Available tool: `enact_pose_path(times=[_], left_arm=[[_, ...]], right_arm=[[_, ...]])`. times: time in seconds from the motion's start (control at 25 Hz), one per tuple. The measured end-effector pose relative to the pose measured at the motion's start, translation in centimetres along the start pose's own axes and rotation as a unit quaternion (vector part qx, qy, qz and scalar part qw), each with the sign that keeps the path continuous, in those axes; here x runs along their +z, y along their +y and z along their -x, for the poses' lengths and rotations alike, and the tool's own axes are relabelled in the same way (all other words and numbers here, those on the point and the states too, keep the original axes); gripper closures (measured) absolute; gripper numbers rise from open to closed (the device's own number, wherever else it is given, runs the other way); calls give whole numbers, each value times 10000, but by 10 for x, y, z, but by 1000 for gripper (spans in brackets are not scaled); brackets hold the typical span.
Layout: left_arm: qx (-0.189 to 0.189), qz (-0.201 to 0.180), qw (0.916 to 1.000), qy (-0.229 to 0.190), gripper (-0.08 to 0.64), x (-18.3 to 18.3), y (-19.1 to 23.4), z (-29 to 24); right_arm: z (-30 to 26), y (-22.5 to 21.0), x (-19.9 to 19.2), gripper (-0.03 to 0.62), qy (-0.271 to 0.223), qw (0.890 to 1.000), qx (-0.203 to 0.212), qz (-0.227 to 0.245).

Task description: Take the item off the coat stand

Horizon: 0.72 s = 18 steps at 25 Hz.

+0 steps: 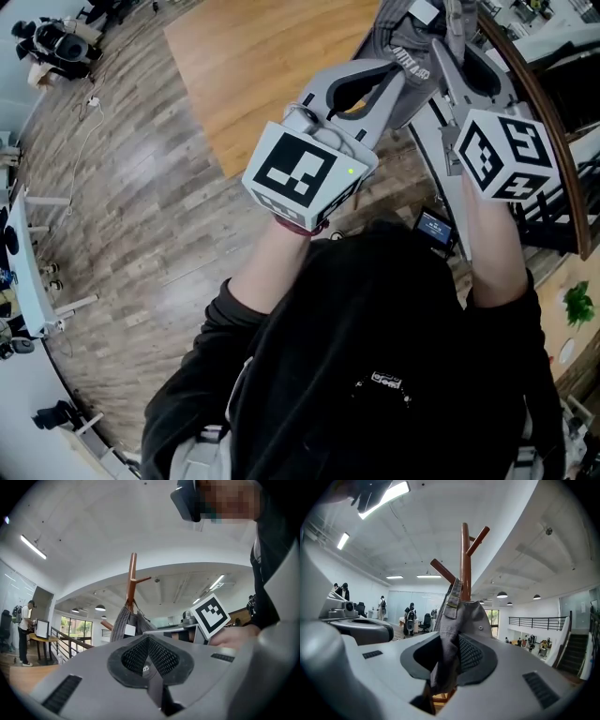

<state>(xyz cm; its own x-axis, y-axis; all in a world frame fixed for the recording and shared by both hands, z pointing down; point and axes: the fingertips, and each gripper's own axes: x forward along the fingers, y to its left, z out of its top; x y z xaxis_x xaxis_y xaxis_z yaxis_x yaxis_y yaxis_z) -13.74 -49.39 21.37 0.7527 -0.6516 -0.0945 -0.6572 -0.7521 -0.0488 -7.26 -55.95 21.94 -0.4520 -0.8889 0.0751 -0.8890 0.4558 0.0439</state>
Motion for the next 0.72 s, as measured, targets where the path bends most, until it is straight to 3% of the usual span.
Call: enact_pose_path(times=[0.16, 0.48, 0.72], left_arm=[[23, 74, 9999, 67, 560, -6, 6, 0], [93, 189, 9998, 8, 560, -5, 12, 6], [10, 100, 9999, -27, 560, -3, 10, -5]], right_arm=[[7, -5, 10, 545, -171, 9998, -42, 84], [38, 1, 49, 548, -870, 9962, 32, -32], [48, 5, 74, 549, -1265, 9908, 474, -42]])
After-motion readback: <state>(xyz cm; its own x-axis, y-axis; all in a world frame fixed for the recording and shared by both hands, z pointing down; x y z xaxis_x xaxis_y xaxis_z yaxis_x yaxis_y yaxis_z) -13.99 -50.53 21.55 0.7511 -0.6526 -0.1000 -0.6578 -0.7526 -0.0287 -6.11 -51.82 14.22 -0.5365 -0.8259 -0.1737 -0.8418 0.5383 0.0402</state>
